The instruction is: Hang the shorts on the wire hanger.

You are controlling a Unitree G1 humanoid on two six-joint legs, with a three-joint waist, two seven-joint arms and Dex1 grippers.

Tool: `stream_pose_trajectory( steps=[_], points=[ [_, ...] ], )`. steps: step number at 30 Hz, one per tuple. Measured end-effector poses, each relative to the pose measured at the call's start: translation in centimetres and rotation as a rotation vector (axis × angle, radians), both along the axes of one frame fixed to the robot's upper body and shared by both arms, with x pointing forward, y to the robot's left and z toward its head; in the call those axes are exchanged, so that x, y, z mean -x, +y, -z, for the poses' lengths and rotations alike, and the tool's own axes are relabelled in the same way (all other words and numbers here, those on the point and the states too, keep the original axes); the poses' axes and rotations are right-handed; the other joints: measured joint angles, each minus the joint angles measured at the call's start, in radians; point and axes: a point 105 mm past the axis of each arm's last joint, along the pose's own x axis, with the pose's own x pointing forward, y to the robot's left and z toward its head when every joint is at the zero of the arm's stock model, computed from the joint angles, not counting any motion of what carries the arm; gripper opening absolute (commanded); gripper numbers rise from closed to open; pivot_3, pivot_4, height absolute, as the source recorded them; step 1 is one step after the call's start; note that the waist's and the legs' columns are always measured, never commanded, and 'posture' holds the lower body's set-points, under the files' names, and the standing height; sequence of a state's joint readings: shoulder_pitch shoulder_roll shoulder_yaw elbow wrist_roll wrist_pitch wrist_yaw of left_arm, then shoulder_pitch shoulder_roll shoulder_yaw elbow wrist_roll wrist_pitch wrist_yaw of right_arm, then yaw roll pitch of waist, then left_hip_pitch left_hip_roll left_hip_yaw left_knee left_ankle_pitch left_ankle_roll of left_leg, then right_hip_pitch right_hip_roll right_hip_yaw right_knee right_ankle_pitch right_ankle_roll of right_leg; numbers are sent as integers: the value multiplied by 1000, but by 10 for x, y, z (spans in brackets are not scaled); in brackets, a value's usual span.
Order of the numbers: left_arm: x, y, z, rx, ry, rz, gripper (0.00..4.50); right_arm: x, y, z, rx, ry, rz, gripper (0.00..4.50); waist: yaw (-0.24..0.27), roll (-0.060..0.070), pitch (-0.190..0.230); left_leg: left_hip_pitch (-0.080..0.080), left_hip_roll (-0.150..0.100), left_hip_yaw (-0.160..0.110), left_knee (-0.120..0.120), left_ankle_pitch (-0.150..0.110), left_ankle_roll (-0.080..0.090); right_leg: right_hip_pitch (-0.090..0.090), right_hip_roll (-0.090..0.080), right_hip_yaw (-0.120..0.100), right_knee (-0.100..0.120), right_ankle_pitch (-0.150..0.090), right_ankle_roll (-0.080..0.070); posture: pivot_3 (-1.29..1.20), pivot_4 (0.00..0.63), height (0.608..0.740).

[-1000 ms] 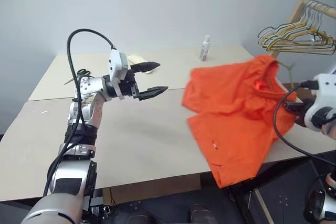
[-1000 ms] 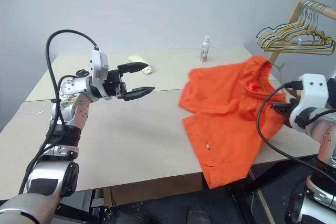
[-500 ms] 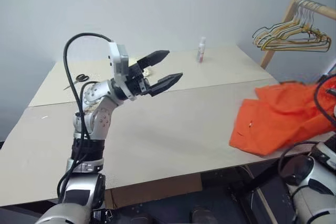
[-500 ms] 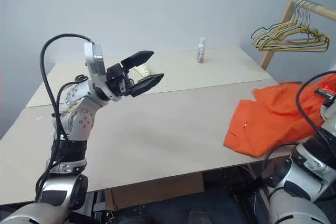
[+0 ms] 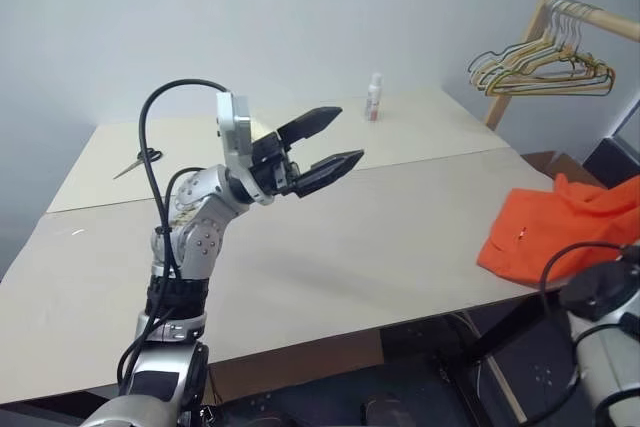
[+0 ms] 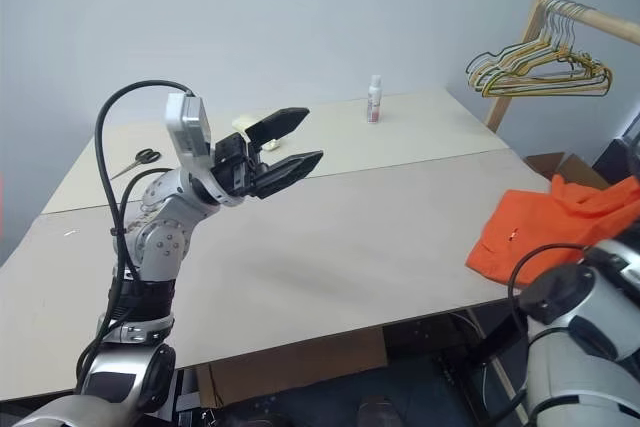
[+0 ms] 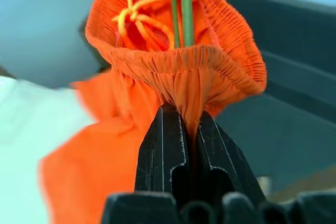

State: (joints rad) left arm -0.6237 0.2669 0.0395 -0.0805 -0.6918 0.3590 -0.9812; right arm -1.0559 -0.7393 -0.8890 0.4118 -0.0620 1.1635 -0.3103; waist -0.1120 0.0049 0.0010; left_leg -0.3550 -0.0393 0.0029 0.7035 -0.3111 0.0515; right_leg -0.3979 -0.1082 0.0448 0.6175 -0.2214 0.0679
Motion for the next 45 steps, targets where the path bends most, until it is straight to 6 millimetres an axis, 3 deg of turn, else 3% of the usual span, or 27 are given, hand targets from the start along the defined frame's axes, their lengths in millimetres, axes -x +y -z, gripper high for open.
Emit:
stream_pose_trajectory(
  steps=[3, 14, 31, 34, 40, 43, 45],
  points=[
    [1, -1, -1, 5, -11, 4, 4445, -4, -7, 3, -61, -36, -8, 0, -7, 0, 1, 5, 1, 0, -5, 0, 0, 9, 1, 0, -6, 0, 0, -137, 0, 740],
    [0, -2, 2, 13, -10, 25, 4445, -12, -23, 9, -177, -104, 9, 0, -14, 2, 4, 4, 1, 3, -7, 0, 0, 10, 2, 2, -8, 0, 1, -134, 0, 740],
    [2, -5, -5, 38, -41, 66, 4445, -27, -12, 27, -169, -32, -28, 0, -13, 0, 5, 3, 1, 3, -7, 0, 1, 10, 2, 3, -9, 1, 2, -124, 0, 740],
    [1, -6, -5, 45, -42, 64, 4500, -27, -12, 31, -117, 26, -50, 834, -13, 0, 6, 3, 1, 3, -7, 0, 1, 10, 2, 3, -9, 1, 2, -126, 0, 740],
    [0, -6, -5, 52, -35, 56, 4500, -23, -14, 32, -46, 114, -23, 2982, -13, 0, 6, 3, 2, 3, -7, 0, 1, 10, 2, 3, -9, 1, 2, -127, 0, 740],
    [-1, -5, -5, 47, -42, 41, 4500, -19, -16, 31, 75, 221, 15, 4126, -13, 0, 6, 3, 2, 3, -7, 0, 1, 10, 2, 3, -9, 1, 2, -128, 0, 740],
    [-3, -5, -3, 47, -37, 34, 4500, -18, -14, 26, 182, 289, 49, 4464, -14, 0, 5, 3, 2, 3, -7, 0, 1, 9, 2, 4, -8, 1, 2, -129, 0, 740]
  ],
)
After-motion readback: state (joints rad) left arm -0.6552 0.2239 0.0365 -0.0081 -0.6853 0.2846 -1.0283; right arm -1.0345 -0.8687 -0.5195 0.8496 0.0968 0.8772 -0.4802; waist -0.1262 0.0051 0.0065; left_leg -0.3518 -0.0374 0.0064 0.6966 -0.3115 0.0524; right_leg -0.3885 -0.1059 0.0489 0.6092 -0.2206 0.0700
